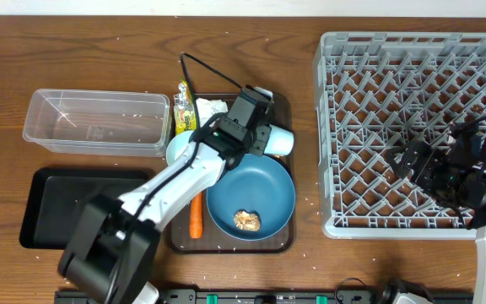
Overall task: Sort waste into correct bins and load items into the dishwasher rack
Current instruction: 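Reach the left gripper to the light-blue cup and grasp it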
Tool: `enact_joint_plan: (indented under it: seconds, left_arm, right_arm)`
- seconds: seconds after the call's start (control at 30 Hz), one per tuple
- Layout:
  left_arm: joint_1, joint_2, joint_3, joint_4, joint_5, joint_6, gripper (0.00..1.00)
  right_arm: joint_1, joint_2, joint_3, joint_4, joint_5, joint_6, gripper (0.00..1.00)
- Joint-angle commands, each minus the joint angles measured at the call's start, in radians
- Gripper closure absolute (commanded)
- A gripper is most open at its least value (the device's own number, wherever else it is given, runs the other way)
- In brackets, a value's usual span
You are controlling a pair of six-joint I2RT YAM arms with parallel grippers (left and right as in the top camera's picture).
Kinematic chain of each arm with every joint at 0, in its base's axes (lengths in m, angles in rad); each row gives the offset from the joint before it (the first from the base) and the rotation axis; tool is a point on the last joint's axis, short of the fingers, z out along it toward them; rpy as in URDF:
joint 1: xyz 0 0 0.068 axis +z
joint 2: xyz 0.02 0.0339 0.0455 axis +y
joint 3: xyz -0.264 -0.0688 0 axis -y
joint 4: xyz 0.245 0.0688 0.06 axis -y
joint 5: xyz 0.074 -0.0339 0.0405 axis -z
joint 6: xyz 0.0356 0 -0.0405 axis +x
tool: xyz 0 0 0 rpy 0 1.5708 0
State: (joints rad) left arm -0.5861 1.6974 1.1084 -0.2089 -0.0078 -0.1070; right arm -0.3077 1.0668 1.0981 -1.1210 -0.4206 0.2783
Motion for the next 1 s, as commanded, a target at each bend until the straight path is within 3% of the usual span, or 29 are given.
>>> enact_joint_plan:
  seconds: [0.0,0.3,0.43,0.6,0.8,0.97]
  left_arm:
    - [-0.016,-0.032,0.029,0.005,0.026,0.010,0.60]
    - [-0.021,-0.030,0.029,-0.016,0.023,0.009,0.60]
    - [-0.018,-0.024,0.028,-0.033,0.023,0.038,0.54]
    - [0.042,-0.002,0.028,-0.022,0.042,0.063,0.53]
    - [0.162,0.039,0.028,0.036,0.401,0.071,0.51]
    - [0.222,0.071,0.028,0.067,0.563,0.074,0.47]
  right_arm:
    - [0.013,0.000,0.011,-0.001,0.013,-0.025,0.09]
    - [0.013,0.000,0.011,-0.011,0.014,-0.026,0.08]
    - [0.013,0.000,0.011,-0.018,0.013,-0.026,0.08]
    - [0.013,0.000,0.011,-0.030,0.013,-0.026,0.08]
    - [0.013,0.000,0.011,-0.035,0.013,-0.026,0.08]
    - [0.013,0.000,0.011,-0.047,0.014,-0.026,0.08]
